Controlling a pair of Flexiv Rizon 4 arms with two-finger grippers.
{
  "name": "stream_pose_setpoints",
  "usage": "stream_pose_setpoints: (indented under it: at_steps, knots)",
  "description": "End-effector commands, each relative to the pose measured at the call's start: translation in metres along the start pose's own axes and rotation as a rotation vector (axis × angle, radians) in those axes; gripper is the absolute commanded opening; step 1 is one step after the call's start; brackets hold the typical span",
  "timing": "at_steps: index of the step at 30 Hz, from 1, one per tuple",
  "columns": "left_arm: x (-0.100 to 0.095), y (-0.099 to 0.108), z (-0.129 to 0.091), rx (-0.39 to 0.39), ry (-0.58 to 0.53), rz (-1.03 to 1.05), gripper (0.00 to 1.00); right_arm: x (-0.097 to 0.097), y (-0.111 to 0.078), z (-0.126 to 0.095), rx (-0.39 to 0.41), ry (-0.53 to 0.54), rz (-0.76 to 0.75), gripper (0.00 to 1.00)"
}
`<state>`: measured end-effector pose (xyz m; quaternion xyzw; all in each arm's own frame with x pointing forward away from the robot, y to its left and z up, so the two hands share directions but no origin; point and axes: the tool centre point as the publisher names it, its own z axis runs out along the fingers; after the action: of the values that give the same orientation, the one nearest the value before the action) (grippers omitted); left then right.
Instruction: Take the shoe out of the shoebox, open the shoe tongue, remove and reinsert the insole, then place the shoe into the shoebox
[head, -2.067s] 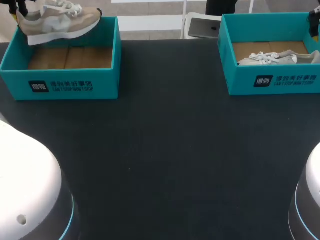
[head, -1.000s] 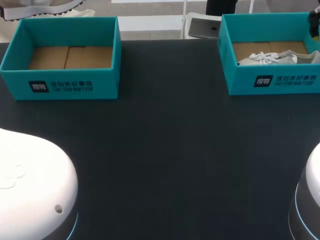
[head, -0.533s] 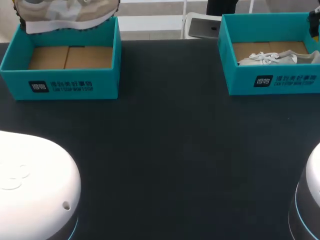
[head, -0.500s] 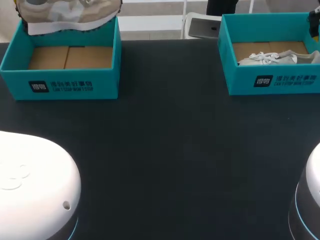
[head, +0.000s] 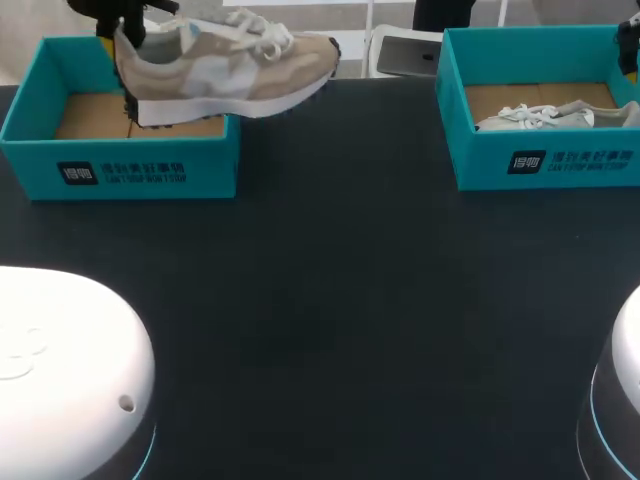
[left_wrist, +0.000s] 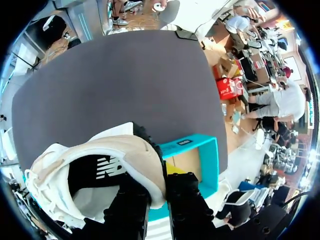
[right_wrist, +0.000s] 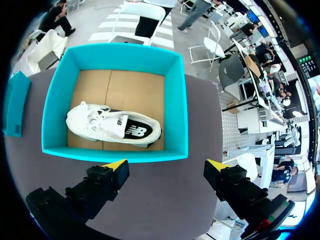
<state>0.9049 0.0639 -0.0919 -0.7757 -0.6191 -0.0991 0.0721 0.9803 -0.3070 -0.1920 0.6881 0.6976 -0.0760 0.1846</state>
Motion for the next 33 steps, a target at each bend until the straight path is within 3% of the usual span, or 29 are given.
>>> stream_pose_setpoints:
  at_steps: [1, 8, 17, 33]
  knots:
    - [-0.025, -0.021, -0.006, -0.164, 0.011, -0.024, 0.00, 0.000, -0.001, 0.000, -0.002, -0.001, 0.000, 1.00]
    - [-0.059, -0.042, -0.017, -0.166, -0.046, 0.005, 0.00, 0.000, -0.001, 0.000, -0.002, -0.001, 0.000, 1.00]
    - [-0.125, -0.072, -0.021, -0.163, -0.062, 0.205, 0.00, 0.000, -0.001, 0.000, -0.002, -0.001, 0.000, 1.00]
    - [-0.125, -0.072, -0.021, -0.163, -0.062, 0.205, 0.00, 0.000, -0.001, 0.000, -0.002, -0.001, 0.000, 1.00]
